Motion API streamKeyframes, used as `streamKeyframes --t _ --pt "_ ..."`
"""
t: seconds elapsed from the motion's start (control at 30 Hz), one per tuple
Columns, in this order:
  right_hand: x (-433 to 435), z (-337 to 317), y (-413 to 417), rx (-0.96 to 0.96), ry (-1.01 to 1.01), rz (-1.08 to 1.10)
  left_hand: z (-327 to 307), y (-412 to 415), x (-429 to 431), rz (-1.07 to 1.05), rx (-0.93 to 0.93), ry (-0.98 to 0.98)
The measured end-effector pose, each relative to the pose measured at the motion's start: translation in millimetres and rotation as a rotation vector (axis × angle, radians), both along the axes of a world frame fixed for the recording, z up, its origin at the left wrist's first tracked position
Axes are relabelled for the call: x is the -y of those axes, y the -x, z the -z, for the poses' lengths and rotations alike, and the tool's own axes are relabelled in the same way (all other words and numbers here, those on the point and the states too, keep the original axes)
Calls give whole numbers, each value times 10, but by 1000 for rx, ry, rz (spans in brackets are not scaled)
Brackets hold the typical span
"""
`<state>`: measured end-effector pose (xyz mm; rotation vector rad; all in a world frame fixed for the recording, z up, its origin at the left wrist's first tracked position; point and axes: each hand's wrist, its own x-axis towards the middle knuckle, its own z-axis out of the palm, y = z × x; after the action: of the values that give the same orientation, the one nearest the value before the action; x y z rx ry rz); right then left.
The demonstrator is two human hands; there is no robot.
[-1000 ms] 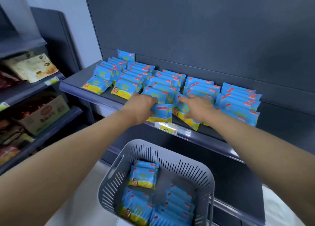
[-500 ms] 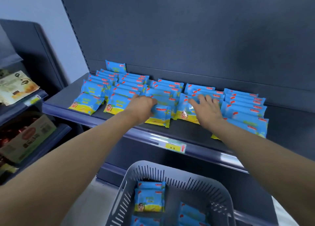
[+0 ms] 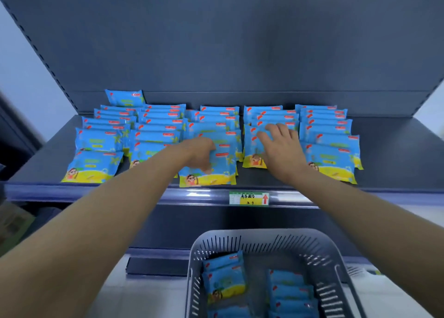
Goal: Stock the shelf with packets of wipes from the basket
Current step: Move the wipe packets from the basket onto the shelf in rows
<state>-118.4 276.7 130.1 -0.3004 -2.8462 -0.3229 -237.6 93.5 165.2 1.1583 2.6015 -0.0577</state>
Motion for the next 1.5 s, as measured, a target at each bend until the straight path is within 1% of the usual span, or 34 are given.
streamKeyframes --t 0.1,0.27,0.37,0.47,0.57,0.63,0.73,0.8,0.87,0.93,1.03,1.13,1.37,1.5 --pt "123 -43 -69 -14 7 -10 115 20 27 -4 -83 -28" --pt "292 -105 -208 -39 24 -32 291 126 -65 23 -381 -117" --pt "343 -132 -328 -61 41 -54 410 132 -124 19 -502 -171" --pt "343 -140 -489 -76 58 -78 470 69 -118 -28 -572 -225" --pt "327 -115 -665 -52 53 -110 465 -78 -69 -49 -594 -209" --pt "317 -80 -790 -52 72 -146 449 -235 -38 -49 -575 -247" --pt "303 40 -988 -51 138 -199 419 -613 8 -14 -536 -423" --pt "293 211 -1140 2 184 -238 453 -934 41 47 -517 -536" --pt "285 442 -1299 116 215 -285 573 -1239 77 98 -487 -591" --pt "275 692 -1442 255 238 -306 760 -1488 120 150 -424 -558" --pt "249 1055 -1584 481 267 -234 1105 -1706 228 190 -282 -421" --pt "225 1375 -1658 668 300 -184 1470 -1804 377 103 -168 -277" --pt "223 2015 -1640 893 414 -109 2165 -1917 588 -73 -77 -62" --pt "222 2352 -1620 1038 454 -56 2514 -1916 563 -142 -16 12"
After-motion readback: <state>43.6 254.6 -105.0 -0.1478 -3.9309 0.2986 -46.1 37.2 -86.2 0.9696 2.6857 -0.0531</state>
